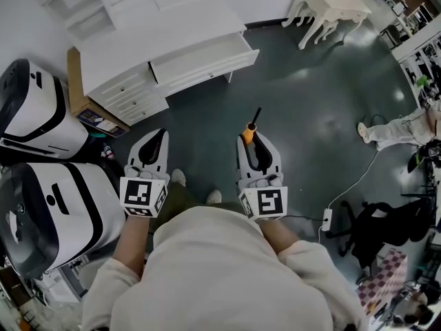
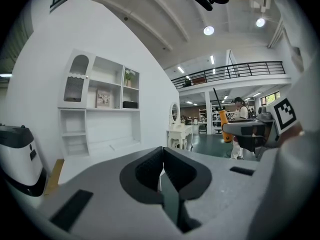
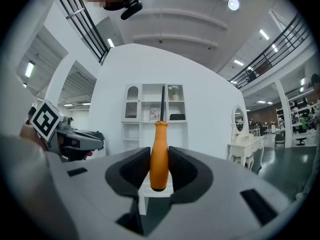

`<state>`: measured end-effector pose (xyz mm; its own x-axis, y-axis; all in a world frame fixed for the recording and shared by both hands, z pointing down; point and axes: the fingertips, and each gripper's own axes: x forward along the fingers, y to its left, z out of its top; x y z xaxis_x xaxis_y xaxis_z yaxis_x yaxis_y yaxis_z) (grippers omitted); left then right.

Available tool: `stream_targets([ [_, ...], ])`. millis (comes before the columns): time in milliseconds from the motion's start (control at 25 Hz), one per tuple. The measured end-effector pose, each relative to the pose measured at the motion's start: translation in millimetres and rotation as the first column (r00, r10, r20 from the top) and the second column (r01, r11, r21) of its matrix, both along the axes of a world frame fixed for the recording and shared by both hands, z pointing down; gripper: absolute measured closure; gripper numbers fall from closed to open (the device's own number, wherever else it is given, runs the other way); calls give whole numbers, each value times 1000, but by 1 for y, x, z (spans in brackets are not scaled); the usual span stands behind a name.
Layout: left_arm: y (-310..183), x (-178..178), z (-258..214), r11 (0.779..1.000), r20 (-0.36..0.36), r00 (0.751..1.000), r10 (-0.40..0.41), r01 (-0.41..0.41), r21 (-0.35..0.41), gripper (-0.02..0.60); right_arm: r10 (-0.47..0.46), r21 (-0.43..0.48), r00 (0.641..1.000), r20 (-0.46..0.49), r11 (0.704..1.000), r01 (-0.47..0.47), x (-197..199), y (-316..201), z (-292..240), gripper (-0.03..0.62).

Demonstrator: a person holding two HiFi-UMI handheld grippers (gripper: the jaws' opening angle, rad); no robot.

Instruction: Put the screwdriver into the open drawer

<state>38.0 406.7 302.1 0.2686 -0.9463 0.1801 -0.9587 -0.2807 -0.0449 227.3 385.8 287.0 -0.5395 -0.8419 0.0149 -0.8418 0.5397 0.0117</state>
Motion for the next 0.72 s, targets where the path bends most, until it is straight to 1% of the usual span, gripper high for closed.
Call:
stream_targets([
  [360, -35, -12, 9, 1000, -8, 1000, 8, -8, 5, 576, 16, -4, 1000, -22, 1000, -16, -7, -29, 9, 476],
  [720, -99, -29, 10, 998, -13, 998, 61, -61, 1, 575, 81, -13, 996, -41, 997, -82, -16, -76, 11, 476],
])
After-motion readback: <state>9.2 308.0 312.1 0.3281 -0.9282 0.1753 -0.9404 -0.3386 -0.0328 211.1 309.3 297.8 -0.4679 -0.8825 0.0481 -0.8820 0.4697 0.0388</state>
